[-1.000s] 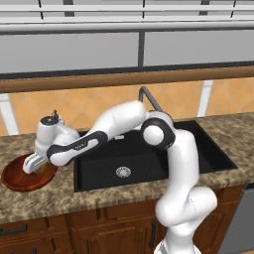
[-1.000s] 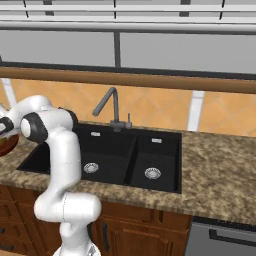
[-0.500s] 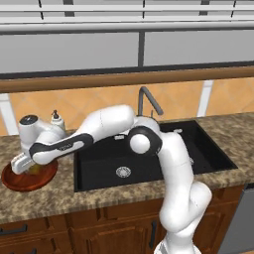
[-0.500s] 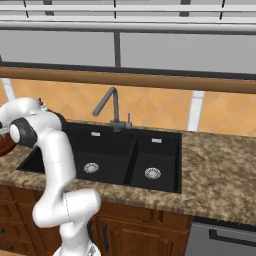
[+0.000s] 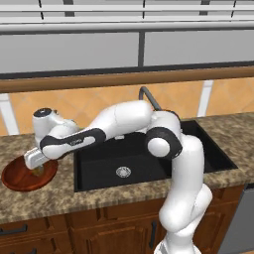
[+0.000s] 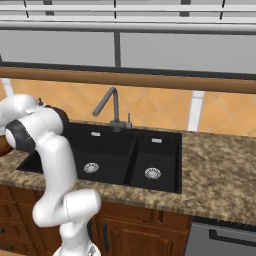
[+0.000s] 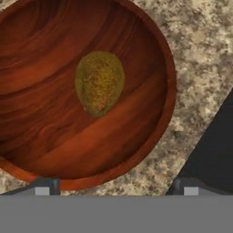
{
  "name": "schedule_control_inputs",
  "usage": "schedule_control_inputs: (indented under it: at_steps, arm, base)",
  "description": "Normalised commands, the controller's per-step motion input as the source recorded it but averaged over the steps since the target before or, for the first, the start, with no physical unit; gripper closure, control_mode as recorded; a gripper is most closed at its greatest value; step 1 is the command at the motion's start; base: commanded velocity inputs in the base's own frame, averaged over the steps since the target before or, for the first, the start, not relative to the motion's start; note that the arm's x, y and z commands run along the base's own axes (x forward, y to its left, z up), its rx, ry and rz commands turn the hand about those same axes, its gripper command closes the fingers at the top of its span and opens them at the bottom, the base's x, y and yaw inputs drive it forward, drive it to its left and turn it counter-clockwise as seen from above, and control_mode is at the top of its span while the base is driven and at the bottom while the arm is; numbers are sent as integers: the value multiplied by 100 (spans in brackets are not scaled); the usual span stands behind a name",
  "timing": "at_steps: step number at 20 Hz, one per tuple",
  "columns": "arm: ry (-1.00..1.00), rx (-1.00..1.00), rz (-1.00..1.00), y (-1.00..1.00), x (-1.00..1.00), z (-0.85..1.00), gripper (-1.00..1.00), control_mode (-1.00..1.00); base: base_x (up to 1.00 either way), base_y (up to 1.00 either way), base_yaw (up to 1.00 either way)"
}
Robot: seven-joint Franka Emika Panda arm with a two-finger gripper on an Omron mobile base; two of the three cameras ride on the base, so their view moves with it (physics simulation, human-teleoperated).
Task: Pick the avocado from the sink and place it in the bowl. Then pick the bowl and place it in the microwave. Then close the microwave door and press the start button.
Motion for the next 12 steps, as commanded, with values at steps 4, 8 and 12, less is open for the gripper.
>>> schedule_control_inputs:
  at_steps: [4,8,12]
  arm:
    - [23,20,-38,-61,-8,-21,-100,-100]
    - [20,15,-42,1,26,-10,-100,-100]
    - [16,8,-33,44,58,-24,-100,-100]
  base:
    - [0,0,0]
    - [0,0,0]
    - [0,0,0]
